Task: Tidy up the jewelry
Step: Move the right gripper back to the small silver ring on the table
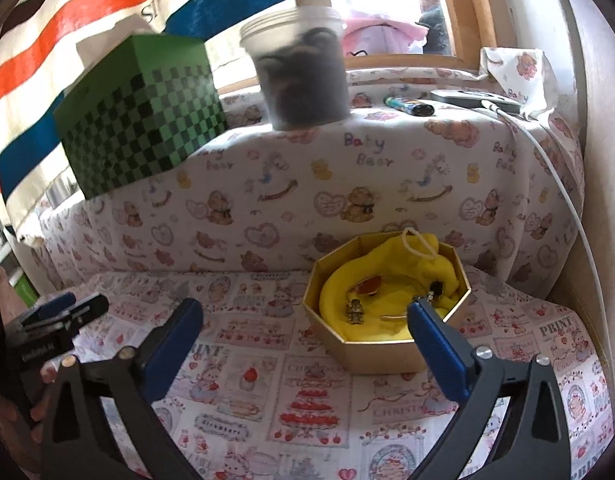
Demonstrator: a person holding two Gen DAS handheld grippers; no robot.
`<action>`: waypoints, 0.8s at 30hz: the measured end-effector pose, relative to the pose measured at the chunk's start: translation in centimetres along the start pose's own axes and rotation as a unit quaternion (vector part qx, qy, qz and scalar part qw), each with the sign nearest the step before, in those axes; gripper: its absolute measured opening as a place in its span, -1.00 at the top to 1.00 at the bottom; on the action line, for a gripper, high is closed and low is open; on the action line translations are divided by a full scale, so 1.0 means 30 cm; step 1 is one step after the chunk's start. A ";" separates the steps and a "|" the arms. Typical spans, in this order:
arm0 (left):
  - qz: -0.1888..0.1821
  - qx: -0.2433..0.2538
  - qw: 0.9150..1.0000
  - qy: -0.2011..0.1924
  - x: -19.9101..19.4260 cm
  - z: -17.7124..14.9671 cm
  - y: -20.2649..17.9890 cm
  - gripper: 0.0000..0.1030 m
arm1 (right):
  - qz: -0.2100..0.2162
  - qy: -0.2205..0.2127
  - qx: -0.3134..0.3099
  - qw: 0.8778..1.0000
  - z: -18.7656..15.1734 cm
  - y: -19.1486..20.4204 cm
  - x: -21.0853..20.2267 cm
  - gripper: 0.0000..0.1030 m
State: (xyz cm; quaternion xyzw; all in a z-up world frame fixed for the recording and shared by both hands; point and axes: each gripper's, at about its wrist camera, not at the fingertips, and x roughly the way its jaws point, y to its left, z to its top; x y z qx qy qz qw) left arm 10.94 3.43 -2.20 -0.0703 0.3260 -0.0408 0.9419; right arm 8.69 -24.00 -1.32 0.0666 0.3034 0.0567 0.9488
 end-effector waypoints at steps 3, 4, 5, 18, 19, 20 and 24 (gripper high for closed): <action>-0.013 -0.032 0.999 0.014 0.018 0.001 0.033 -0.87 | 0.001 0.005 -0.002 1.000 -0.008 0.005 0.009 -0.98; -0.013 -0.039 0.999 0.016 0.020 0.002 0.042 -0.87 | 0.000 0.007 -0.003 1.000 -0.010 0.007 0.011 -0.98; -0.014 -0.046 0.999 0.018 0.024 0.001 0.051 -0.87 | 0.000 0.007 -0.004 1.000 -0.010 0.009 0.011 -0.98; 0.008 -0.069 0.998 0.009 -0.001 0.014 0.092 -0.87 | 0.018 0.043 -0.044 0.998 -0.024 0.059 0.030 -1.00; 0.011 -0.068 0.998 0.005 -0.006 0.017 0.092 -0.87 | 0.030 0.048 -0.045 0.997 -0.024 0.074 0.026 -1.00; 0.015 -0.067 0.998 0.000 -0.015 0.022 0.094 -0.87 | 0.031 0.051 -0.049 0.997 -0.024 0.084 0.025 -1.00; 0.018 -0.077 0.997 -0.002 -0.048 0.050 0.125 -0.87 | 0.011 0.062 -0.078 0.995 -0.014 0.155 0.038 -1.00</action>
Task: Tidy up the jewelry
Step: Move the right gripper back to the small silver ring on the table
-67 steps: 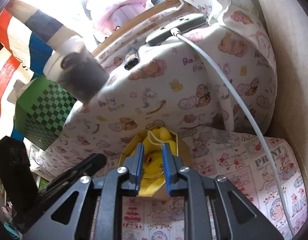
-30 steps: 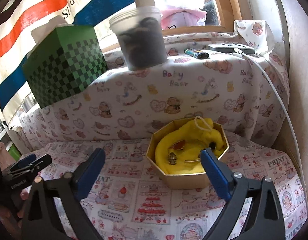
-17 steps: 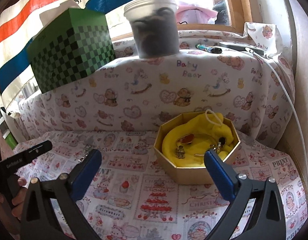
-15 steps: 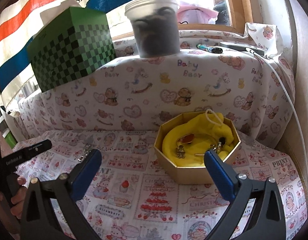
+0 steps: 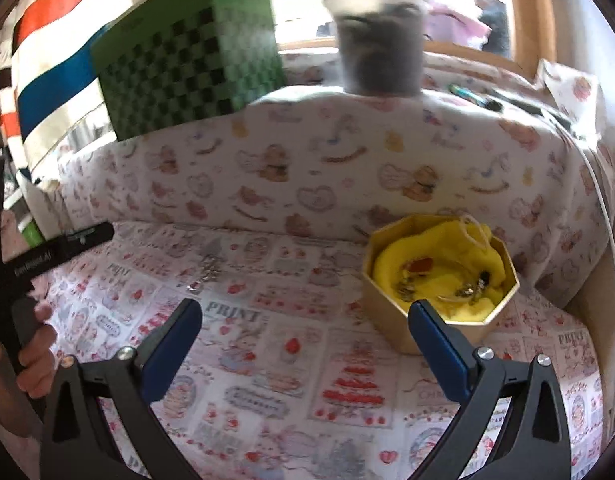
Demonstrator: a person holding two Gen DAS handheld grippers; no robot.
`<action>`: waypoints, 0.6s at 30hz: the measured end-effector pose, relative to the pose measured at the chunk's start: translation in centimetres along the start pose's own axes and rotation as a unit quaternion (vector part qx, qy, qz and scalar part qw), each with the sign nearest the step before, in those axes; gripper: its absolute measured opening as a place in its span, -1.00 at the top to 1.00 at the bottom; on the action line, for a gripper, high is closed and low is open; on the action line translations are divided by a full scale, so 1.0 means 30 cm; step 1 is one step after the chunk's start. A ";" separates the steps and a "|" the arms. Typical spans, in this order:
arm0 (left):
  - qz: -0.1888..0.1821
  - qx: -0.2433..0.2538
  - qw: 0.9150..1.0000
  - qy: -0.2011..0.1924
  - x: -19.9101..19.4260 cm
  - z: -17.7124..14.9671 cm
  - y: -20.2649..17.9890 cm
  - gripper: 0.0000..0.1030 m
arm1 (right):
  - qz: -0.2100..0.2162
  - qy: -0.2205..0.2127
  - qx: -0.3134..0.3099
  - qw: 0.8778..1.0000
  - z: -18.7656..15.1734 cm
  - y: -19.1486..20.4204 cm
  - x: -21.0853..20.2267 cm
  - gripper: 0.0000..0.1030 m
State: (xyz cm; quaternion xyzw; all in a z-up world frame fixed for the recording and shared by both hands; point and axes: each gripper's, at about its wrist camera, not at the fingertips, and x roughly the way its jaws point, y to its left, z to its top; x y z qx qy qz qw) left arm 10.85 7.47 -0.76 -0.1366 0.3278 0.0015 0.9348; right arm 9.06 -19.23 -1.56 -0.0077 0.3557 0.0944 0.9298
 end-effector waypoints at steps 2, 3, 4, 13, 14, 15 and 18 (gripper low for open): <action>-0.017 -0.021 1.000 0.007 -0.010 0.014 0.031 -0.87 | -0.017 0.015 -0.011 1.000 0.010 0.024 0.022 -1.00; -0.023 -0.031 0.999 0.007 -0.011 0.019 0.043 -0.87 | -0.015 0.021 -0.017 1.000 0.014 0.033 0.031 -1.00; -0.022 -0.039 0.999 0.009 -0.011 0.024 0.054 -0.87 | -0.020 0.030 -0.023 0.999 0.018 0.044 0.043 -1.00; -0.007 -0.060 0.998 0.006 -0.016 0.039 0.101 -0.87 | -0.016 0.034 -0.037 0.999 0.048 0.174 0.104 -1.00; -0.005 -0.060 0.998 0.005 -0.013 0.039 0.103 -0.87 | -0.011 0.036 -0.039 0.999 0.052 0.189 0.112 -1.00; -0.002 -0.060 0.998 0.006 -0.009 0.040 0.106 -0.87 | -0.003 0.043 -0.041 0.998 0.058 0.208 0.124 -1.00; 0.001 -0.066 0.998 0.011 0.000 0.041 0.119 -0.87 | 0.028 0.076 -0.037 0.996 0.079 0.250 0.169 -1.00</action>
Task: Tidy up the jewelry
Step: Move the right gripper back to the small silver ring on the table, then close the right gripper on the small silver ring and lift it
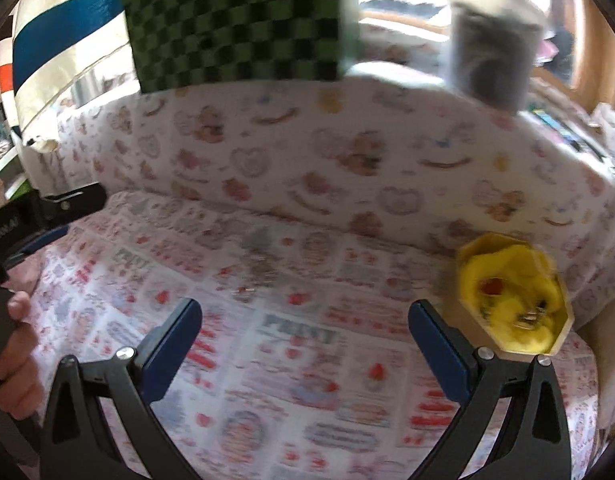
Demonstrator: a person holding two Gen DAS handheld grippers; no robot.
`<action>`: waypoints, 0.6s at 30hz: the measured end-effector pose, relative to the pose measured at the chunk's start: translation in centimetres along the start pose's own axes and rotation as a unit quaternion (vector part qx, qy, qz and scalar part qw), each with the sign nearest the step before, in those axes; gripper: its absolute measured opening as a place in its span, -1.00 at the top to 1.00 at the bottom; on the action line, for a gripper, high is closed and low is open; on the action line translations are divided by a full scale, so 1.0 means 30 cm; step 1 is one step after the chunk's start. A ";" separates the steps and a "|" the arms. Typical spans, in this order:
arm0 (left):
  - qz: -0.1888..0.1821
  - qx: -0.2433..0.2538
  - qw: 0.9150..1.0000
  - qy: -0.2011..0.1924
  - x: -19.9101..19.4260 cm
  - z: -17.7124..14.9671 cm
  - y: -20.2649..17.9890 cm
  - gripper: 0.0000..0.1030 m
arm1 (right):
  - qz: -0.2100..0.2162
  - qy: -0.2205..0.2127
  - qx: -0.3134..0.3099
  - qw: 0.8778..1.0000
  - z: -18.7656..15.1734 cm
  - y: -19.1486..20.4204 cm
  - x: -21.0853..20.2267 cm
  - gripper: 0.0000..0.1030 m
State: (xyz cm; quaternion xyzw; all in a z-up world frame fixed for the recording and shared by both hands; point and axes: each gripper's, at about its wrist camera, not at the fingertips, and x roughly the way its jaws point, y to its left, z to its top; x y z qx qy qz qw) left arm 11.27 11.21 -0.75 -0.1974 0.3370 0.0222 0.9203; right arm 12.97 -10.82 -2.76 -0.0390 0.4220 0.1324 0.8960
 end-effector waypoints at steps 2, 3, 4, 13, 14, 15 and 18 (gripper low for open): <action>0.000 -0.003 1.000 0.000 0.001 0.002 0.007 -0.87 | 0.027 0.024 0.019 0.999 0.019 0.017 0.033 -0.99; 0.000 -0.005 1.000 -0.002 -0.002 0.003 0.010 -0.87 | 0.038 0.034 0.026 0.998 0.027 0.023 0.048 -0.99; 0.002 -0.007 1.000 -0.004 -0.005 0.005 0.013 -0.87 | 0.048 0.042 0.033 0.997 0.036 0.031 0.065 -0.94; 0.012 0.000 1.000 -0.013 -0.022 0.006 0.000 -0.87 | 0.039 0.098 0.014 0.994 0.060 0.128 0.195 0.06; 0.002 -0.006 1.000 -0.007 -0.020 0.006 0.002 -0.87 | 0.037 0.101 0.012 0.994 0.059 0.132 0.201 0.20; -0.008 -0.013 1.000 -0.003 -0.020 0.006 0.005 -0.87 | 0.033 0.105 0.011 0.994 0.058 0.134 0.212 0.26; -0.016 -0.022 1.000 -0.004 -0.022 0.007 0.004 -0.87 | 0.024 0.104 0.004 0.994 0.058 0.137 0.227 0.41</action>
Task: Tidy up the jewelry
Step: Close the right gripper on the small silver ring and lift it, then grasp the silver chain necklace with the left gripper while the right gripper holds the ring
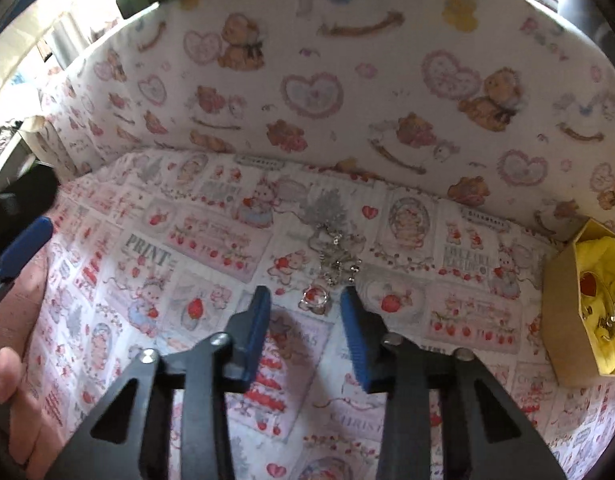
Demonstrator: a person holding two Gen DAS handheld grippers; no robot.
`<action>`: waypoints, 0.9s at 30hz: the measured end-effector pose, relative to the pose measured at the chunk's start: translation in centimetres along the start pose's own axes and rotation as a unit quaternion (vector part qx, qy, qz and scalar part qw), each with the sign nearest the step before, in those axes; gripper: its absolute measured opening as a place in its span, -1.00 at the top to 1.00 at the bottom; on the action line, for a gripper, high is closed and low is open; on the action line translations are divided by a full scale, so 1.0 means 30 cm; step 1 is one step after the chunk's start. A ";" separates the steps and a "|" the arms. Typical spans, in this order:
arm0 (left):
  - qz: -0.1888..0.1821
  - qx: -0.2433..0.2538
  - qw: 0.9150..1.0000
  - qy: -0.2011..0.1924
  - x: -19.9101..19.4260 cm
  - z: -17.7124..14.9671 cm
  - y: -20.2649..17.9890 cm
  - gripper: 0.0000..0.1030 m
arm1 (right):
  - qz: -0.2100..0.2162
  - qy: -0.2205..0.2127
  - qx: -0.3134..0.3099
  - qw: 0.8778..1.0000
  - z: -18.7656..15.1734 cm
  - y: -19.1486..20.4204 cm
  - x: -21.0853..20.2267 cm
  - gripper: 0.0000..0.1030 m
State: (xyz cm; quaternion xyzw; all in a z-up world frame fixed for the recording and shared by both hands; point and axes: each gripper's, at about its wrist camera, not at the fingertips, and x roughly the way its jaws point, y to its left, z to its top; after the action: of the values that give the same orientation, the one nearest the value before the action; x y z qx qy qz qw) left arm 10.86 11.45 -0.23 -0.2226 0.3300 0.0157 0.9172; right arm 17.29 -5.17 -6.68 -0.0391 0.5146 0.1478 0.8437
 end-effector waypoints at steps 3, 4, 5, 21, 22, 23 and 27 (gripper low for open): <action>0.009 0.005 1.000 -0.007 -0.005 0.000 -0.007 -0.87 | -0.004 -0.001 -0.012 1.000 -0.001 0.010 0.004 0.51; 0.009 0.005 1.000 -0.008 -0.006 0.000 -0.007 -0.87 | -0.006 -0.002 -0.013 1.000 -0.007 0.012 0.004 0.58; 0.007 0.006 1.000 -0.007 -0.008 0.000 -0.007 -0.87 | -0.011 -0.002 -0.016 1.000 -0.005 0.016 0.007 0.70; 0.040 0.052 0.998 0.007 0.036 -0.025 -0.047 -0.87 | -0.001 -0.103 0.024 0.994 -0.142 -0.230 -0.187 0.76; 0.043 0.053 0.998 0.015 0.047 -0.029 -0.049 -0.87 | 0.000 -0.108 0.029 0.994 -0.162 -0.251 -0.198 0.76; 0.046 0.059 0.997 0.020 0.058 -0.035 -0.054 -0.86 | 0.001 -0.108 0.031 0.994 -0.177 -0.270 -0.208 0.76; 0.040 0.107 0.992 0.047 0.081 -0.066 -0.113 -0.29 | 0.006 -0.116 0.032 0.993 -0.262 -0.323 -0.269 0.76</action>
State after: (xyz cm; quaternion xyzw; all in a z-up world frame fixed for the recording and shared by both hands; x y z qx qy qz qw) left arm 12.19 7.28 -1.72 -0.1102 0.3811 0.0070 0.9179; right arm 9.92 -17.80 -4.09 0.0085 0.4180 0.1399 0.8976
